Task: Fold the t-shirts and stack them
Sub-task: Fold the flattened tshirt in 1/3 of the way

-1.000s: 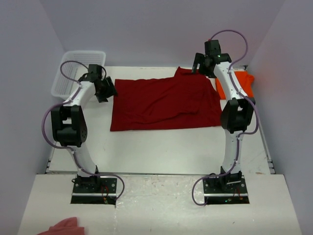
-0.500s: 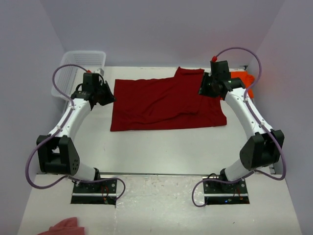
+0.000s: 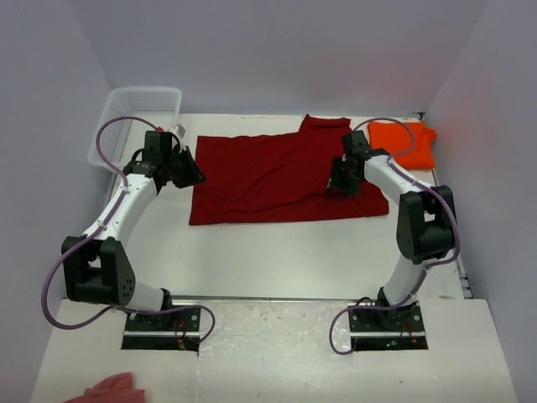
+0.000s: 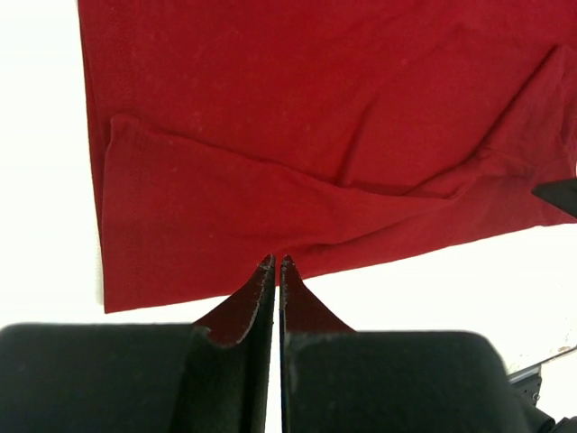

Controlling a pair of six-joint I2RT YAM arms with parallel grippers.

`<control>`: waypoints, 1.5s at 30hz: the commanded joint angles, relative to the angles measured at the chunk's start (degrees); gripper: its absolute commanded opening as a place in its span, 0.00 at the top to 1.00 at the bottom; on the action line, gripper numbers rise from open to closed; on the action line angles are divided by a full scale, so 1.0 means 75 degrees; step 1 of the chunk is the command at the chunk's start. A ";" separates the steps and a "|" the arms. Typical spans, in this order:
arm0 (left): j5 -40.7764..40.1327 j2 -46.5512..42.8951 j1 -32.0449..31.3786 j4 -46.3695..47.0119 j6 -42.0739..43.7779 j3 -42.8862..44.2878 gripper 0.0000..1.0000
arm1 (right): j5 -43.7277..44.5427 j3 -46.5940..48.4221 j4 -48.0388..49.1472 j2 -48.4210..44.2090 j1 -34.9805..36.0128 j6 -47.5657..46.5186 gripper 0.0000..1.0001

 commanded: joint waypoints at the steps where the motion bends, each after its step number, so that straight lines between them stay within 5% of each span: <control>1: 0.0279 -0.0248 -0.0026 0.0173 0.0248 0.0221 0.96 | -0.0146 0.0536 0.0384 0.0429 0.0011 0.0088 0.50; 16: 0.0326 -0.0072 -0.0026 0.0138 0.0470 0.0209 0.95 | -0.0287 0.1544 0.0196 0.1368 -0.0142 0.0017 0.53; 24: 0.0502 0.0162 -0.0026 0.0209 0.0459 0.0185 0.94 | -0.0286 0.1556 0.0255 0.1520 -0.0142 -0.0135 0.72; 29: 0.0491 0.0151 -0.0026 0.0209 0.0541 0.0162 0.94 | -0.0228 0.1404 0.0324 0.1404 -0.0142 -0.0100 0.61; 34: 0.0502 0.0186 -0.0026 0.0220 0.0553 0.0115 0.94 | -0.0135 0.1123 0.0360 0.1310 -0.0142 -0.0112 0.59; 42: 0.0549 0.0186 -0.0026 0.0255 0.0517 0.0068 0.93 | -0.0204 0.1204 0.0337 0.1310 -0.0130 -0.0112 0.97; 45: 0.0502 0.0197 -0.0026 0.0255 0.0552 0.0033 0.93 | -0.0286 0.1380 0.0419 0.1240 -0.0095 -0.0251 1.00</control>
